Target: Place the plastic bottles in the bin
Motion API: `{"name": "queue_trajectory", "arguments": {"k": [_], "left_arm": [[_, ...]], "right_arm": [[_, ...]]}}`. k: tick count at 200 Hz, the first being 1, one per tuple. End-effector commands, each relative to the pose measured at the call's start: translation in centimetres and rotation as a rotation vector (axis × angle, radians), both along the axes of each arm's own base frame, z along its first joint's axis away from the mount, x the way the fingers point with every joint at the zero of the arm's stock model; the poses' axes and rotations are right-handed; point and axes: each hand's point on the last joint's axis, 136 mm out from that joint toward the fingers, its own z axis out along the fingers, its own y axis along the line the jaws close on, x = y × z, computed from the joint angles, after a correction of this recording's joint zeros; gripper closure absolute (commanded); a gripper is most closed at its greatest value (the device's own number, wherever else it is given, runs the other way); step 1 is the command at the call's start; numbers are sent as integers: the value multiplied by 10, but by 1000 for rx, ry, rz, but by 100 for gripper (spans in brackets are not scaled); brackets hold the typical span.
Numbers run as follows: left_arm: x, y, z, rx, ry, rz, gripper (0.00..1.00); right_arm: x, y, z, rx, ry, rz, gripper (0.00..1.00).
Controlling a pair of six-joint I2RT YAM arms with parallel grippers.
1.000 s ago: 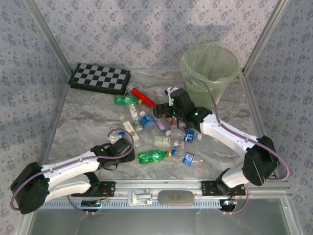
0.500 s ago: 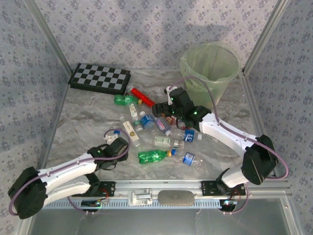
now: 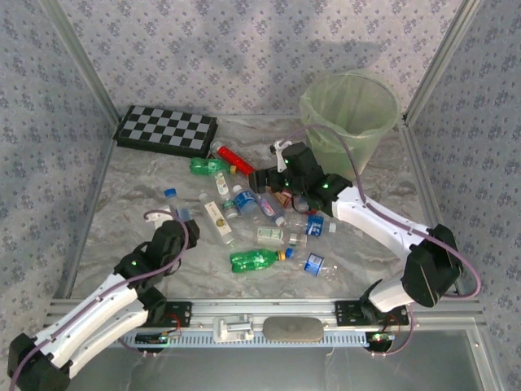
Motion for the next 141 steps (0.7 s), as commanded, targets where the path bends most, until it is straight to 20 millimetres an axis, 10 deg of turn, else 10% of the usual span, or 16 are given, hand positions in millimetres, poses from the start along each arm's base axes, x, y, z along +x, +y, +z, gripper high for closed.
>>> {"name": "queue_trajectory", "arguments": {"k": [1, 71, 141], "left_arm": [[29, -18, 61, -69, -235, -46, 66], [59, -102, 127, -31, -425, -431, 66], [67, -159, 135, -101, -446, -628, 66]], "right_arm": [[-5, 20, 36, 105, -37, 89, 0], [-18, 33, 76, 271, -51, 192, 0], [-22, 39, 85, 387, -27, 237, 4]]}}
